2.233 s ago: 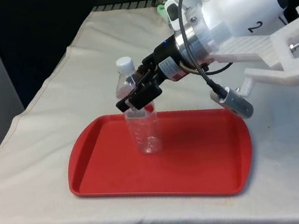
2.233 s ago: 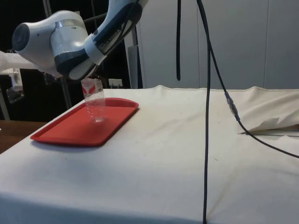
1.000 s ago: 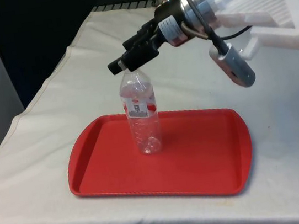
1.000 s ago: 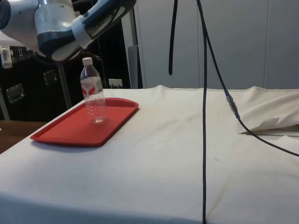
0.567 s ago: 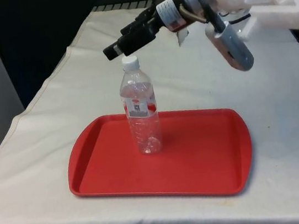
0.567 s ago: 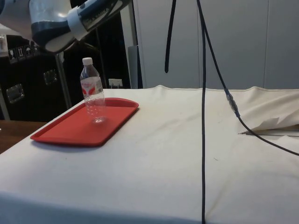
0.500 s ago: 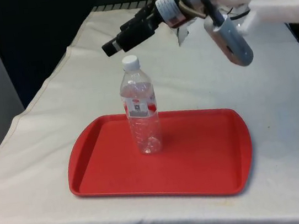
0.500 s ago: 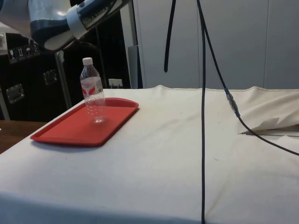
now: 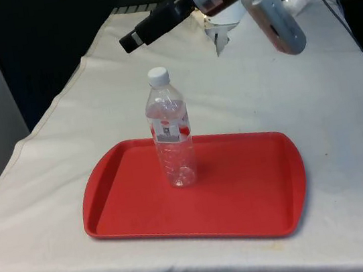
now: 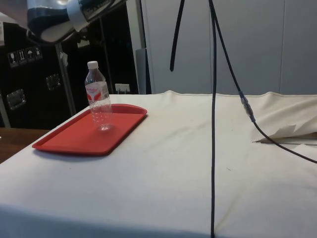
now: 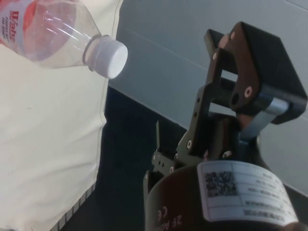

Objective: Place the bottle upright on the tray.

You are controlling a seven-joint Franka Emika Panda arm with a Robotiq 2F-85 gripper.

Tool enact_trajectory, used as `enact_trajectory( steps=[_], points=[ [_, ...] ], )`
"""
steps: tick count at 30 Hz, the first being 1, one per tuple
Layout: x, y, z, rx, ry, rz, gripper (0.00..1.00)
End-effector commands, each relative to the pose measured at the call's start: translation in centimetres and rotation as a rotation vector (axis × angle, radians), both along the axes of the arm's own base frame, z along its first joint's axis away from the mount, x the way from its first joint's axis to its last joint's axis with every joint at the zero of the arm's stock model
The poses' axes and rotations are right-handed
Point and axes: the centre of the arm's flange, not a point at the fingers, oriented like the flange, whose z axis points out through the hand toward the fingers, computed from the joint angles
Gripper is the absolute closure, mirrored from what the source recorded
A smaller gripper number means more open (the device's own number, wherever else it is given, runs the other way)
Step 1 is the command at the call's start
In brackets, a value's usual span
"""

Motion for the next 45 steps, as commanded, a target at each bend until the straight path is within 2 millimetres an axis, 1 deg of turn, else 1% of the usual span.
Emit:
enact_trajectory(
  steps=[1,3,4,5,12,13,15,20,21,25,31,40,41,45],
  points=[
    [0.0,-0.1,0.4,0.022,-0.007,-0.005,0.00],
    [0.0,0.0,0.5,0.031,-0.012,-0.008,0.00],
    [0.0,0.0,0.3,0.012,-0.005,-0.005,0.00],
    [0.0,-0.1,0.6,0.034,-0.013,-0.010,0.00],
    [0.0,-0.5,0.7,0.077,-0.027,-0.028,0.00],
    [0.0,-0.5,0.6,0.060,-0.022,-0.026,0.00],
    [0.1,-0.6,0.8,0.096,-0.033,-0.035,0.00],
    [0.1,-0.9,0.8,0.133,-0.043,-0.051,0.00],
    [0.0,-0.8,0.7,0.109,-0.033,-0.048,0.00],
    [0.1,-1.0,0.8,0.155,-0.048,-0.062,0.00],
    [0.0,-1.1,0.6,0.168,-0.046,-0.073,0.00],
    [-0.1,-1.2,0.7,0.247,-0.069,-0.103,0.00],
    [-0.1,-1.1,0.5,0.227,-0.059,-0.100,0.00],
    [-0.1,-1.1,0.8,0.269,-0.072,-0.112,0.00]
  ],
)
